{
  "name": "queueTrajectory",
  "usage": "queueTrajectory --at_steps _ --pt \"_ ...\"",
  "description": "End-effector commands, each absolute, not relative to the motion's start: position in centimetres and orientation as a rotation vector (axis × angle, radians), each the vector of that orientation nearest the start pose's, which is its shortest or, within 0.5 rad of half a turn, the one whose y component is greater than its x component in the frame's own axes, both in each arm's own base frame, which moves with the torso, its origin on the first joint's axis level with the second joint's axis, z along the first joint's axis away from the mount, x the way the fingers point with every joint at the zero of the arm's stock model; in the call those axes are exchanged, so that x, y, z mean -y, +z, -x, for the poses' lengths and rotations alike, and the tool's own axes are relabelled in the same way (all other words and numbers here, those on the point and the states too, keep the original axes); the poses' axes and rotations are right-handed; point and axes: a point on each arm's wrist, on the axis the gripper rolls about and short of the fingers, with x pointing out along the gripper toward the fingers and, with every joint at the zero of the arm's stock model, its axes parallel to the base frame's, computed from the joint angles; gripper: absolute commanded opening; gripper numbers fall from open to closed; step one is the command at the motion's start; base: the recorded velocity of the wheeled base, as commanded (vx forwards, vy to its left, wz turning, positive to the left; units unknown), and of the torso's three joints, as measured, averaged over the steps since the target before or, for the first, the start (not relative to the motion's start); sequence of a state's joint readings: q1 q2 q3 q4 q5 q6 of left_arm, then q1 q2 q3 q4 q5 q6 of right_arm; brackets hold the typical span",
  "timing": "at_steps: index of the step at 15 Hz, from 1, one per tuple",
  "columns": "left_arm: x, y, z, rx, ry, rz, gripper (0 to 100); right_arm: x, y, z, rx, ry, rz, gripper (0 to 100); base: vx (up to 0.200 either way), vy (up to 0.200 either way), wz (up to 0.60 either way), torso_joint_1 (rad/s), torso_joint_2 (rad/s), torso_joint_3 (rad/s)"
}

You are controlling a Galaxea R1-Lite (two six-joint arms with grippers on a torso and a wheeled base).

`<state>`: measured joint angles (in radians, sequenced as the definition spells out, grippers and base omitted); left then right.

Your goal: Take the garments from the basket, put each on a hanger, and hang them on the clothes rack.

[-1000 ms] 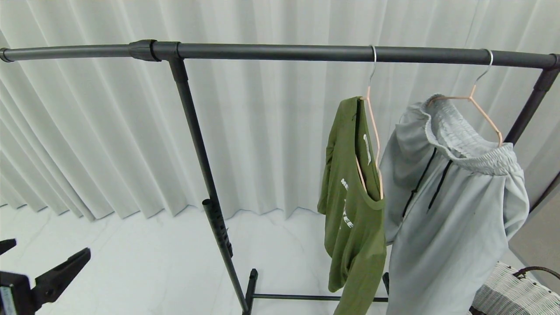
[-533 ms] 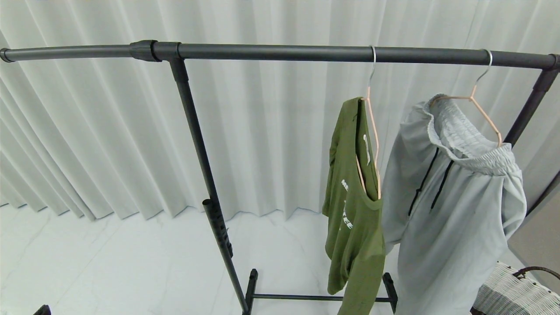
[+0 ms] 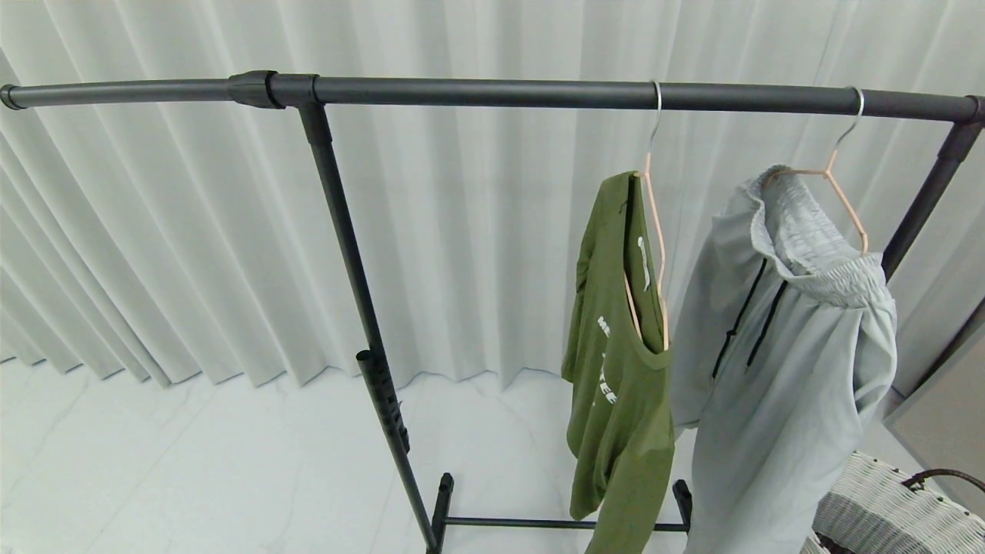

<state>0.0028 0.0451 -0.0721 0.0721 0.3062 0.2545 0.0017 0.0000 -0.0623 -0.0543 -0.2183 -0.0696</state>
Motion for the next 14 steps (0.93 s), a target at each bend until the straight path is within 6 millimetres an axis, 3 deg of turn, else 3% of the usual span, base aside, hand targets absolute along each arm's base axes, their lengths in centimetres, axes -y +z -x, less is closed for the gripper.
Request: queueTrajectory --at_steps 1,5,9,14 --pt "-0.68 8.59 2.91 -0.045 0.304 -0.251 100 0.5 8.33 2.36 0.068 -0.222 0.066 100 0.0 0.0 0.0 0.0 0.0 0.0" --pt "-0.76 8.31 2.83 -0.035 0.344 -0.099 100 0.52 8.39 2.37 0.074 -0.231 0.064 100 0.0 0.0 0.0 0.0 0.0 0.0" --pt "-0.68 8.05 2.53 0.0 0.312 -0.088 100 0.5 8.41 2.37 0.076 -0.222 0.067 100 0.0 0.0 0.0 0.0 0.0 0.0" --pt "-0.37 8.03 2.32 0.035 0.166 -0.088 100 0.02 8.11 2.3 0.055 -0.011 0.112 100 0.0 0.0 0.0 0.0 0.0 0.0"
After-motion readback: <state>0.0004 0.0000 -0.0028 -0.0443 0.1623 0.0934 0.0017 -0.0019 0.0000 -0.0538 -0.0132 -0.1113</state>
